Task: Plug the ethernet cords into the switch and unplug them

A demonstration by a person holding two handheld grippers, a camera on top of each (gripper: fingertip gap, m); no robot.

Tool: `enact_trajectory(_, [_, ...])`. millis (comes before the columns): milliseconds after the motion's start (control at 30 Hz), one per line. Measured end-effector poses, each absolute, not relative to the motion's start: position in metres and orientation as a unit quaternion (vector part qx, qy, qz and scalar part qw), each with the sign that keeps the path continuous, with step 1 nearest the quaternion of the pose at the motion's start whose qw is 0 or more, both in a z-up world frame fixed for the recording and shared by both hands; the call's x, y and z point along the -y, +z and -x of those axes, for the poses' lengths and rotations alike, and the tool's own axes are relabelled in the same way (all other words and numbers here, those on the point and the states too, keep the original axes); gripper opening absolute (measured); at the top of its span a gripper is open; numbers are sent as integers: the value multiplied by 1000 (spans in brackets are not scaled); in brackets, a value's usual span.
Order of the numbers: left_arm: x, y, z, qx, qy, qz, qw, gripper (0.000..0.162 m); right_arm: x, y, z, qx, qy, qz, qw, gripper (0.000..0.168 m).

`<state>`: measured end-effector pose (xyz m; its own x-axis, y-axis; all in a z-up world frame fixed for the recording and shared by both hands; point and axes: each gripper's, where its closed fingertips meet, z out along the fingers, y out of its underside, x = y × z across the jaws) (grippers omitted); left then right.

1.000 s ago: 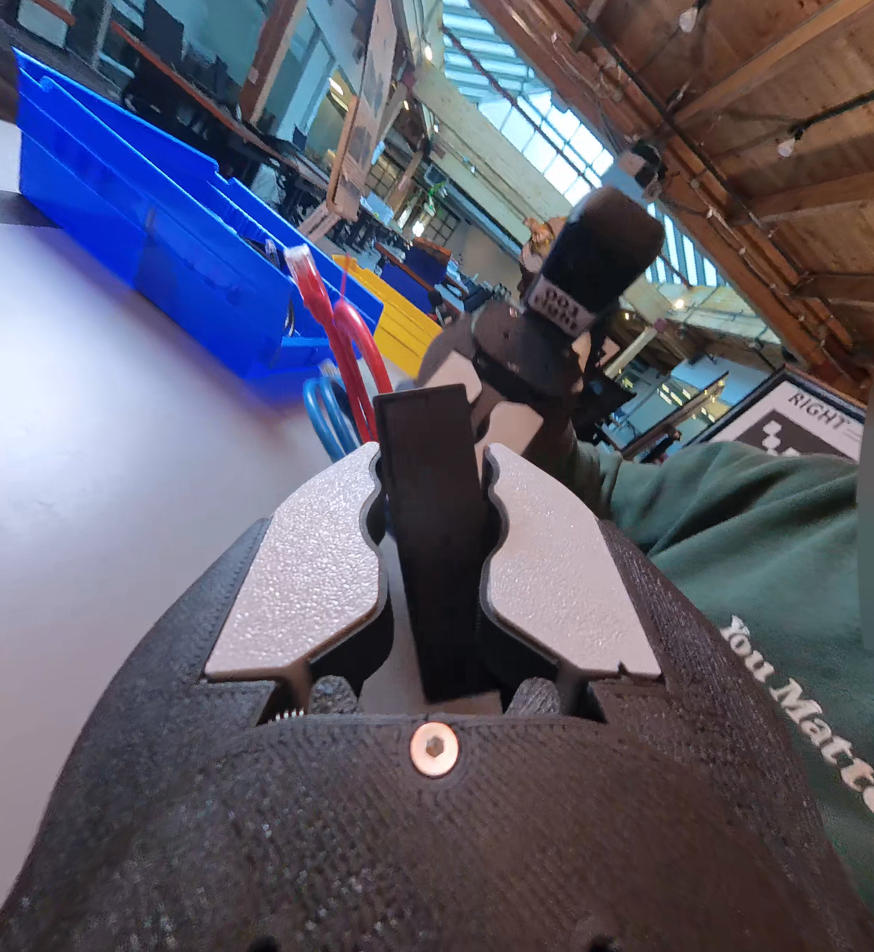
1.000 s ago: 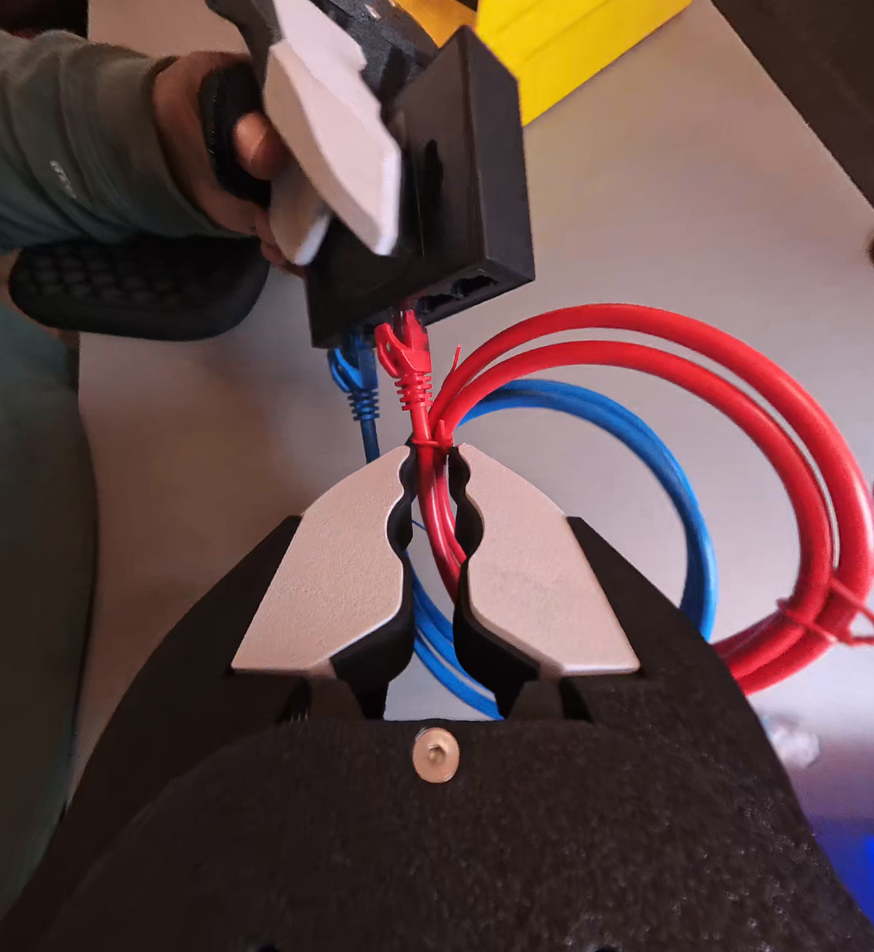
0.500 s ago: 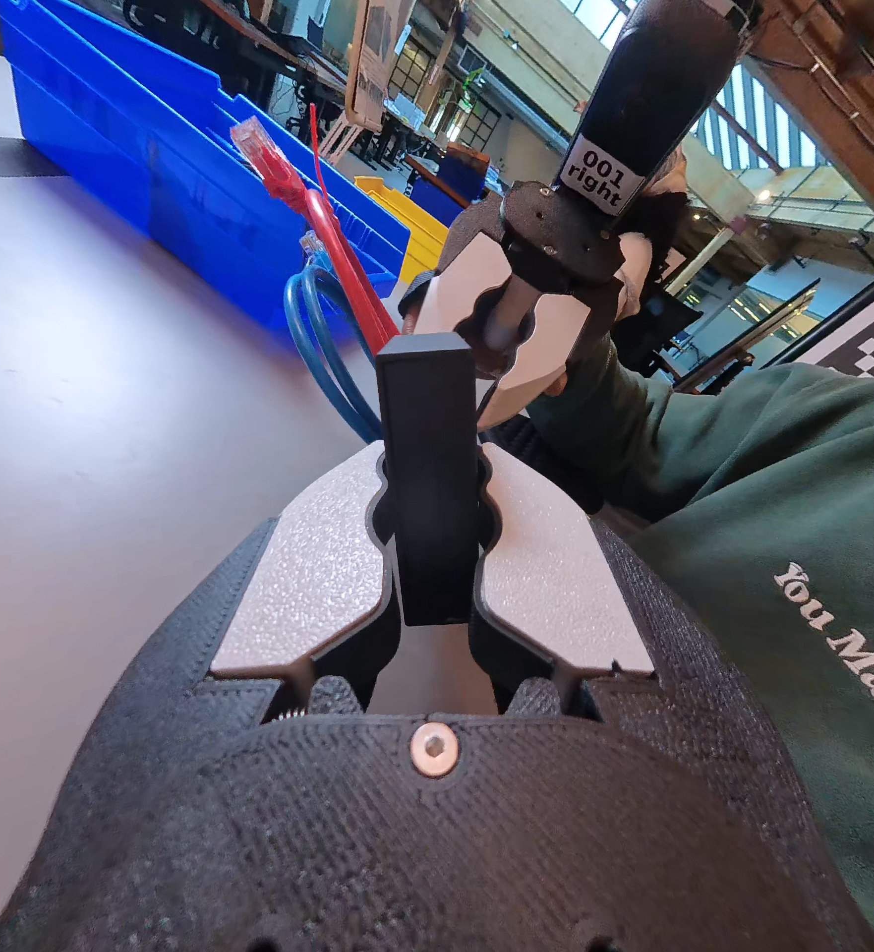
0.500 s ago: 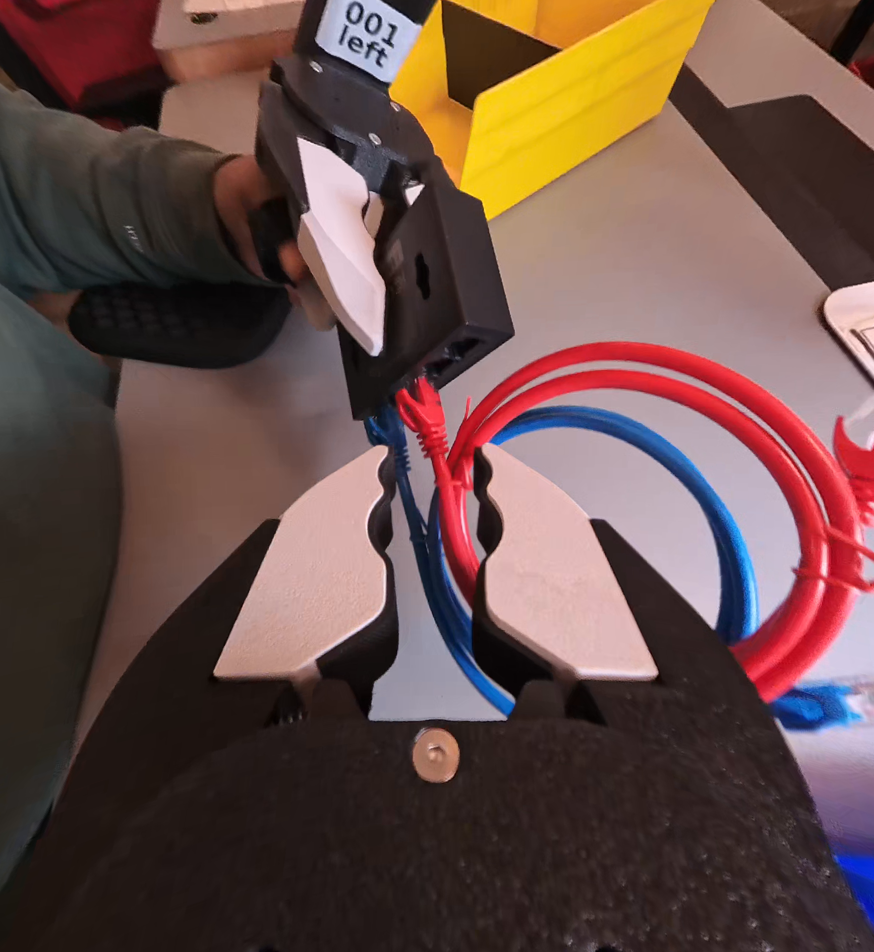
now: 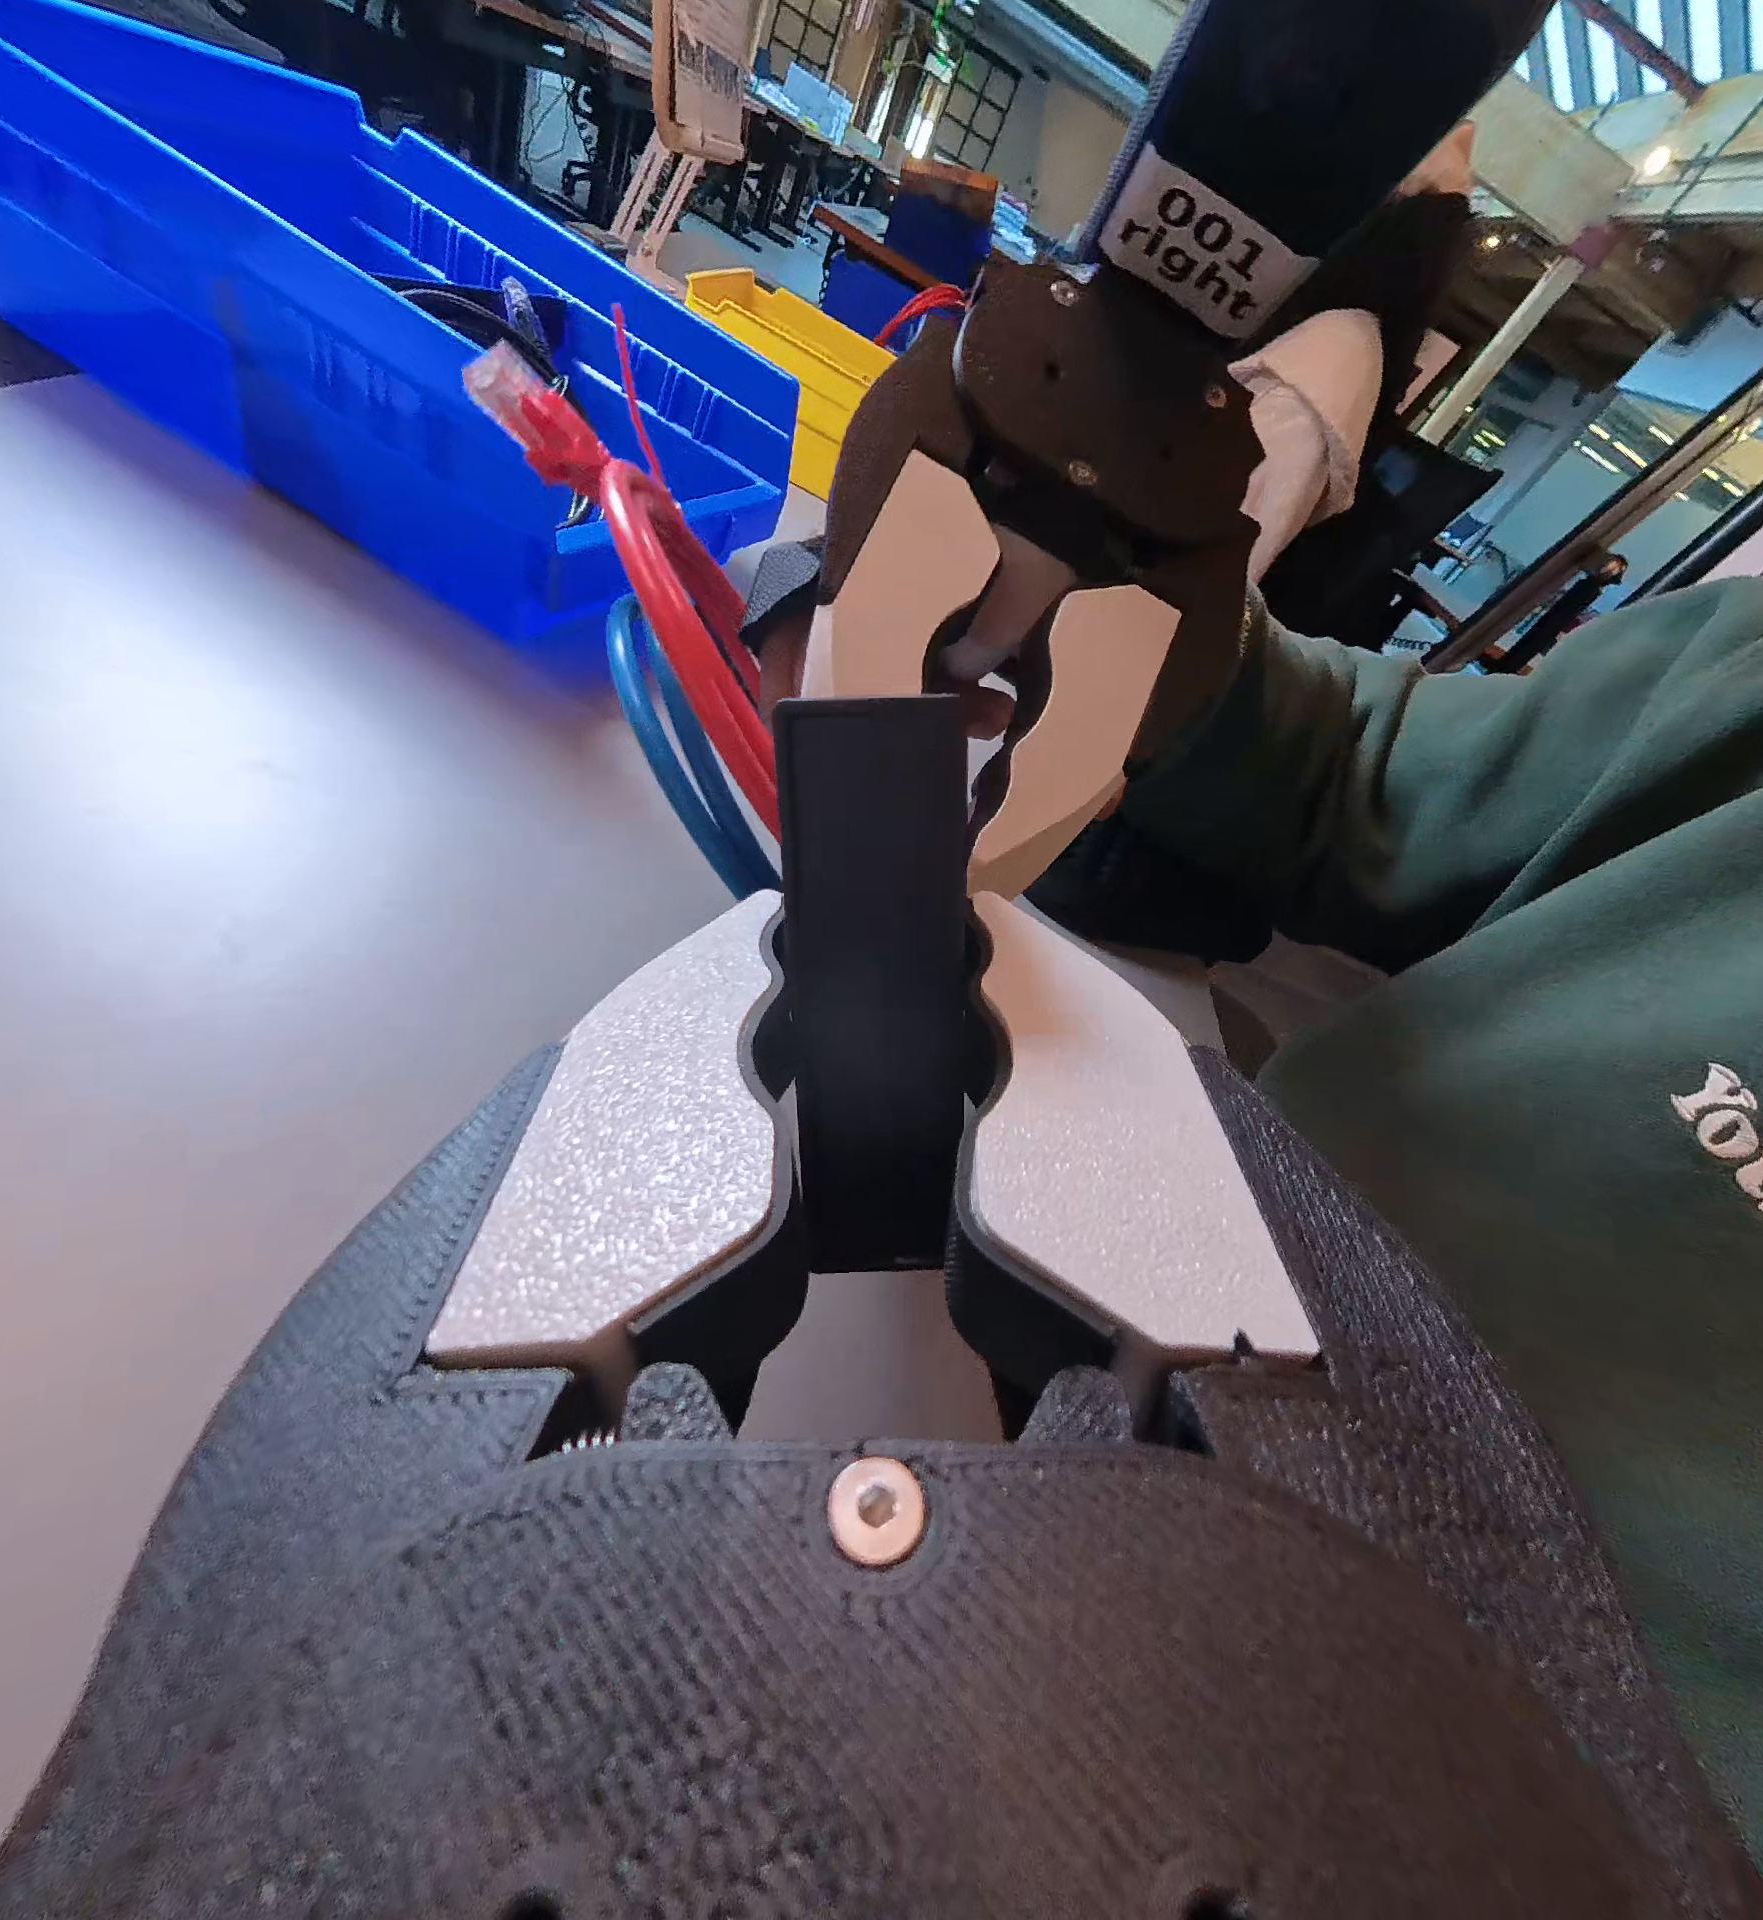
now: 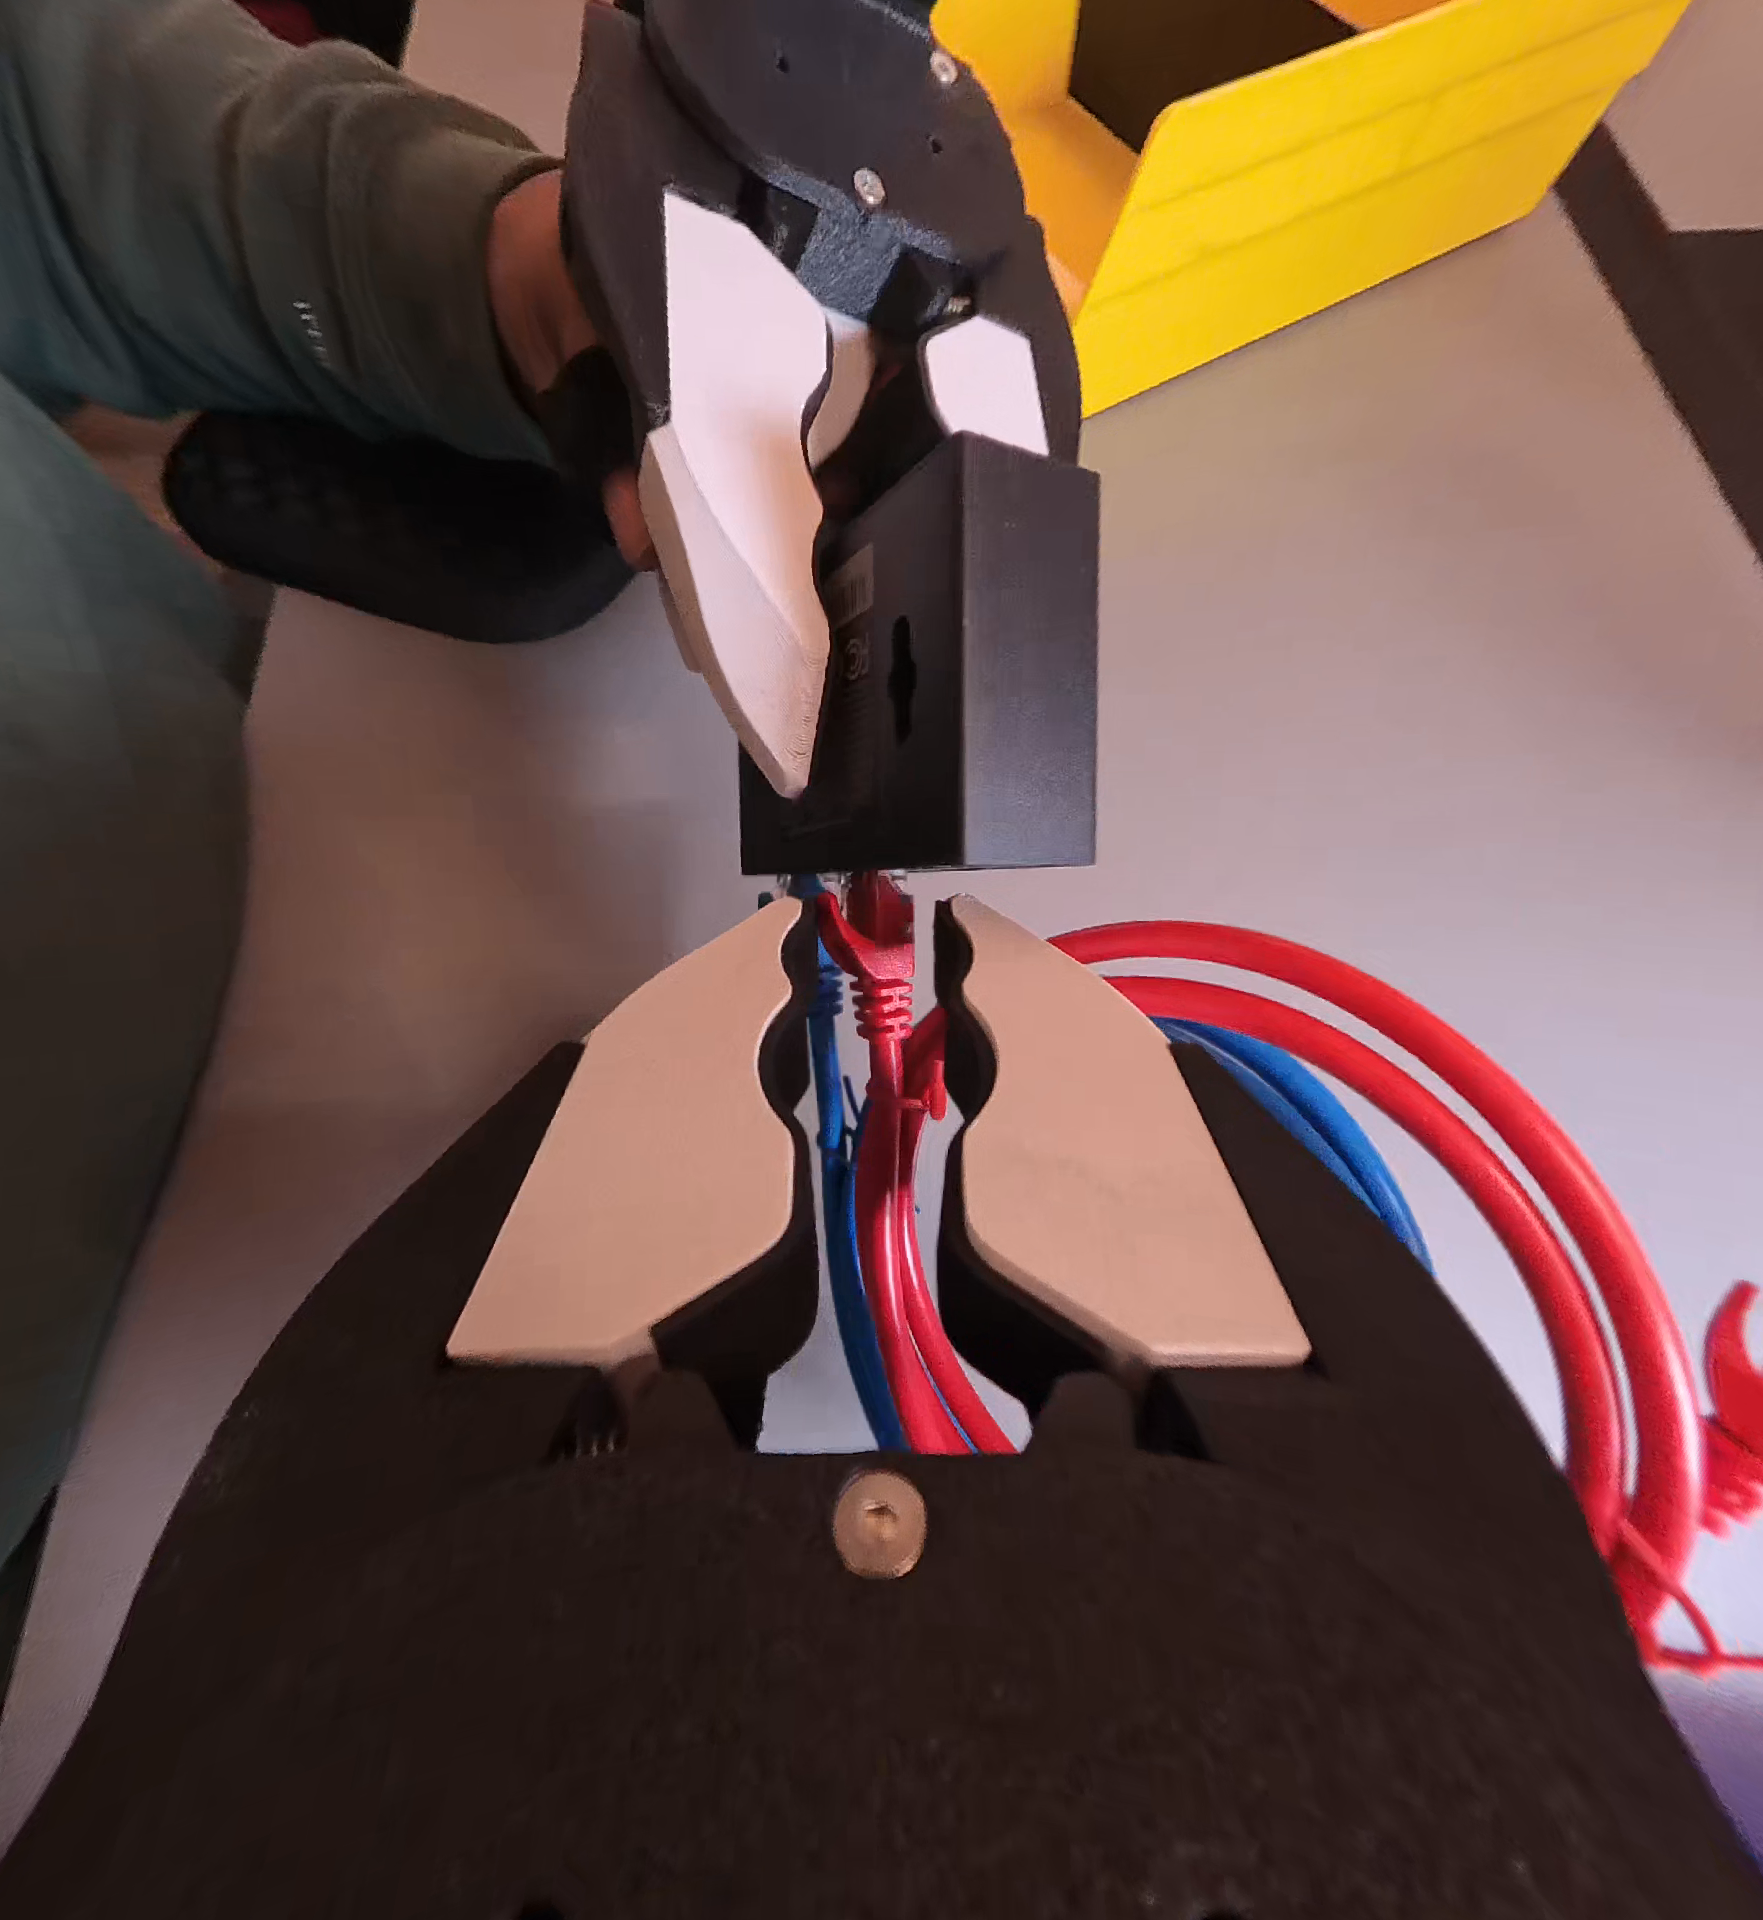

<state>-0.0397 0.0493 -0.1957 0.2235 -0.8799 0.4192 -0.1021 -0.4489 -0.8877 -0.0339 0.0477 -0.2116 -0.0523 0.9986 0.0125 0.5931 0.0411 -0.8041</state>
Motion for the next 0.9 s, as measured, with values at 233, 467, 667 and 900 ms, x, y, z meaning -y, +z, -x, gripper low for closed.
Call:
enact_trajectory(233, [-46,-192,40,-374,-507,675,385,29,-41,-210,35,635,377,614,279,16])
enact_trajectory(467, [-49,-200,41,-389,-462,688,402,30,-46,-224,40,580,375,681,243,14])
enact_trajectory(667, [-55,-196,44,-381,-444,689,429,29,-55,-220,42,554,360,703,265,14])
enact_trajectory(900, [-52,-189,42,-421,-388,675,466,29,-52,-214,40,546,373,695,281,14])
